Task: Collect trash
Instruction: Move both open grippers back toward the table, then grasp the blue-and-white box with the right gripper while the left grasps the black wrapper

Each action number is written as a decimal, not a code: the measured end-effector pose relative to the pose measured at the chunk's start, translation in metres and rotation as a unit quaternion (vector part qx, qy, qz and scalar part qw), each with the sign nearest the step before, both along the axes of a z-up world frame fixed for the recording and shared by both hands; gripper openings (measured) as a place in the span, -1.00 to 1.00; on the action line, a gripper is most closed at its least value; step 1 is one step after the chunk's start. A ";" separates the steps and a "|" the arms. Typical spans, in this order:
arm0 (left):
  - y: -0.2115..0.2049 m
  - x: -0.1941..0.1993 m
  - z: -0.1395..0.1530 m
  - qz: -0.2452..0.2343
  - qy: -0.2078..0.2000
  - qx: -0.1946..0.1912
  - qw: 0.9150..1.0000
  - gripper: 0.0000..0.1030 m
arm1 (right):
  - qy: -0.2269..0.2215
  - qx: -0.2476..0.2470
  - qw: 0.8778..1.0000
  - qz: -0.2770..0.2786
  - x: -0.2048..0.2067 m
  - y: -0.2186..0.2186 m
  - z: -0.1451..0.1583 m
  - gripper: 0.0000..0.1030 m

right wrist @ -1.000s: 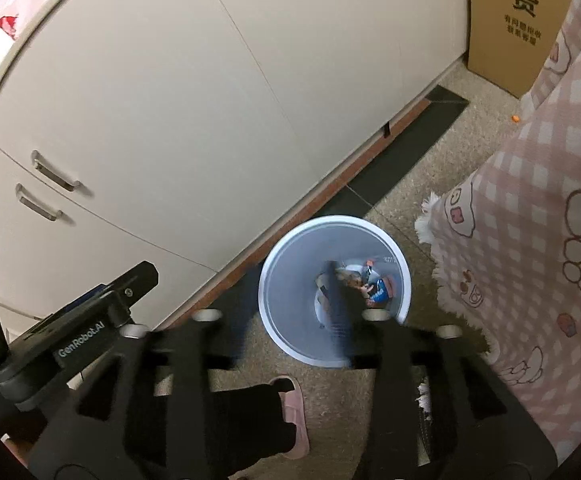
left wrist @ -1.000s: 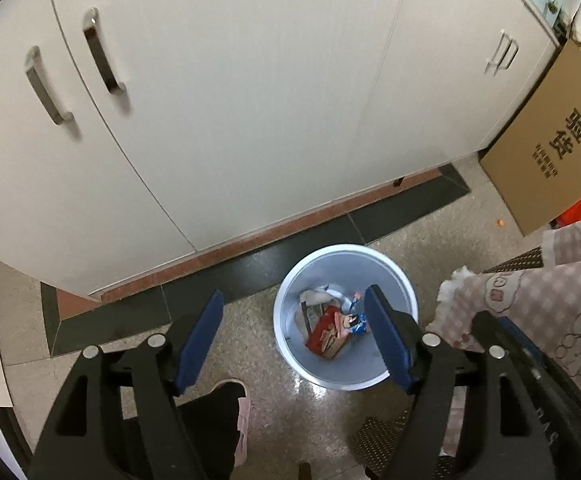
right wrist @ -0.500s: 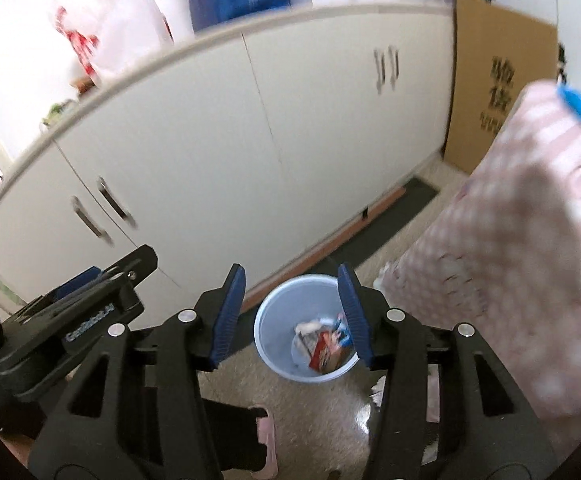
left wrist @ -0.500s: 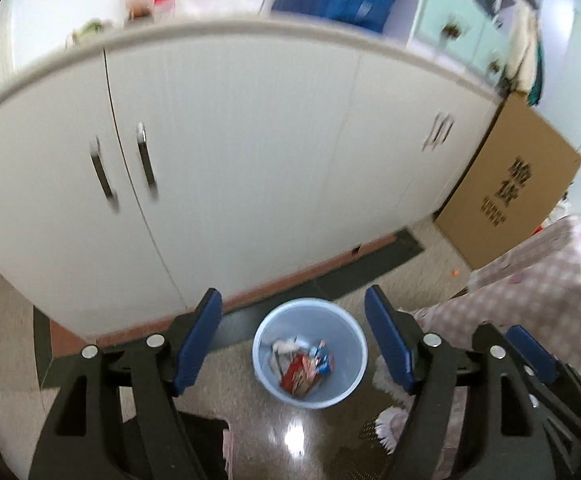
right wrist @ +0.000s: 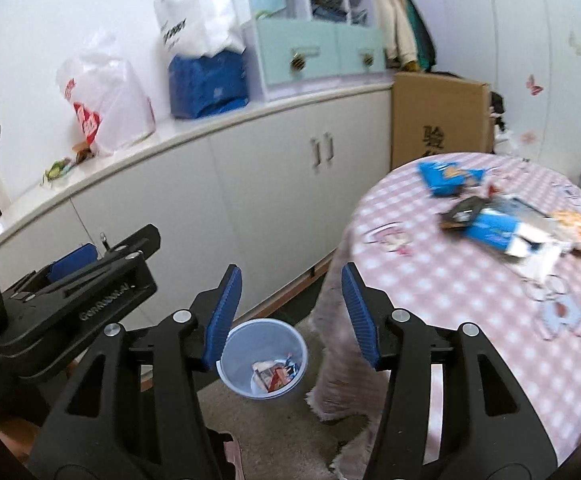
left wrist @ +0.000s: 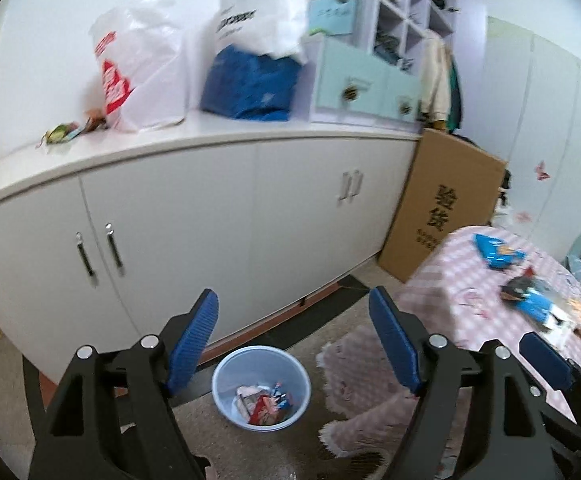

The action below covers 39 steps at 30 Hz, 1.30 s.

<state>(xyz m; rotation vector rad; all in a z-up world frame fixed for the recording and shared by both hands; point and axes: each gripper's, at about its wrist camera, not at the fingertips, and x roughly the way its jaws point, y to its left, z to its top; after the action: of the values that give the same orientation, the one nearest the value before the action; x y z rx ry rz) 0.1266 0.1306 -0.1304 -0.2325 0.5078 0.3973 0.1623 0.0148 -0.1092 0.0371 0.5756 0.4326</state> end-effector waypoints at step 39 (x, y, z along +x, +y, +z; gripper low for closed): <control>-0.164 0.044 -0.001 -0.168 0.050 0.070 0.982 0.61 | 0.012 0.082 0.980 -0.179 -0.019 -0.208 -0.004 0.07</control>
<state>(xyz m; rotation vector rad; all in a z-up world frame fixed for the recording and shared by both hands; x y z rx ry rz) 0.1708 -0.0331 -0.1313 0.0107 0.6028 0.1144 0.1430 -0.1930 -0.1130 0.3001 0.5414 0.1290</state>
